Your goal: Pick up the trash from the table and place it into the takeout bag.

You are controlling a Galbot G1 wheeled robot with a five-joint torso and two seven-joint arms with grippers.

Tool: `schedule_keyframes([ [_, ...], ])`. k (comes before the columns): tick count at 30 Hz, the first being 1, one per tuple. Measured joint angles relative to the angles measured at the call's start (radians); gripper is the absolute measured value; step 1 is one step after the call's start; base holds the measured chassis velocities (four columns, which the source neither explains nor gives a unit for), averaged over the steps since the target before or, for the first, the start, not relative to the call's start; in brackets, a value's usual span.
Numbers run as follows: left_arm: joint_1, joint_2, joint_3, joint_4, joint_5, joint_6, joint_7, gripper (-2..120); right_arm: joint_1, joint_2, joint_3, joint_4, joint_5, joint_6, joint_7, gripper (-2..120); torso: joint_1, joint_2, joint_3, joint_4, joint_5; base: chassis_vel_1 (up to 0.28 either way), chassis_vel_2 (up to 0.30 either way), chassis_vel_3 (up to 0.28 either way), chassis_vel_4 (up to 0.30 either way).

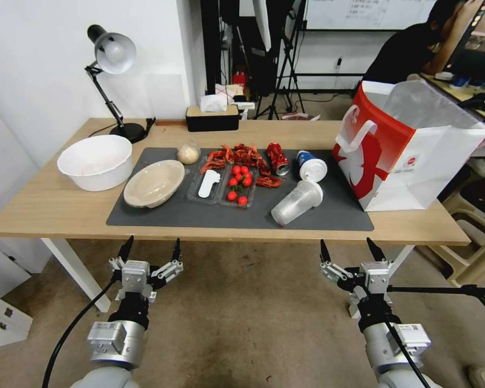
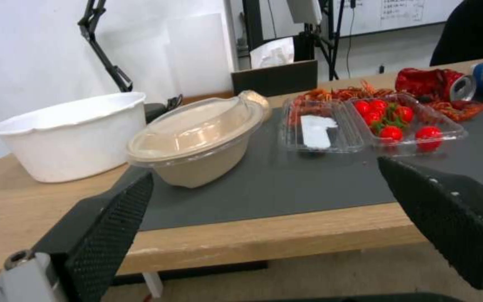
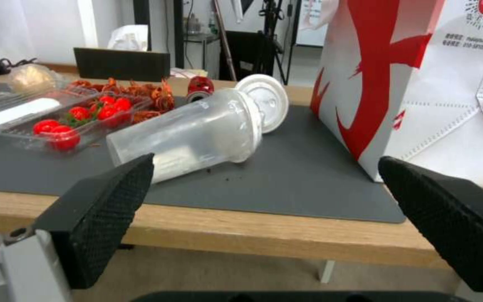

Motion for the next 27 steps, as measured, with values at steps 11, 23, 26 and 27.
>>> schedule_keyframes([
  [11, 0.000, 0.000, 0.000, 0.000, 0.000, 0.000, 0.000, 100, 0.000, 0.000, 0.000, 0.000, 0.000, 0.000, 0.000, 100, 0.000, 0.000, 0.000, 0.0000, 0.0000, 0.000, 0.000, 0.000, 0.000],
  [23, 0.000, 0.000, 0.000, 0.000, 0.000, 0.000, 0.000, 100, 0.000, 0.000, 0.000, 0.000, 0.000, 0.000, 0.000, 100, 0.000, 0.000, 0.000, 0.0000, 0.0000, 0.000, 0.000, 0.000, 0.000],
  [26, 0.000, 0.000, 0.000, 0.000, 0.000, 0.000, 0.000, 100, 0.000, 0.000, 0.000, 0.000, 0.000, 0.000, 0.000, 100, 0.000, 0.000, 0.000, 0.0000, 0.0000, 0.000, 0.000, 0.000, 0.000],
  [27, 0.000, 0.000, 0.000, 0.000, 0.000, 0.000, 0.000, 100, 0.000, 0.000, 0.000, 0.000, 0.000, 0.000, 0.000, 100, 0.000, 0.000, 0.000, 0.0000, 0.0000, 0.000, 0.000, 0.000, 0.000],
])
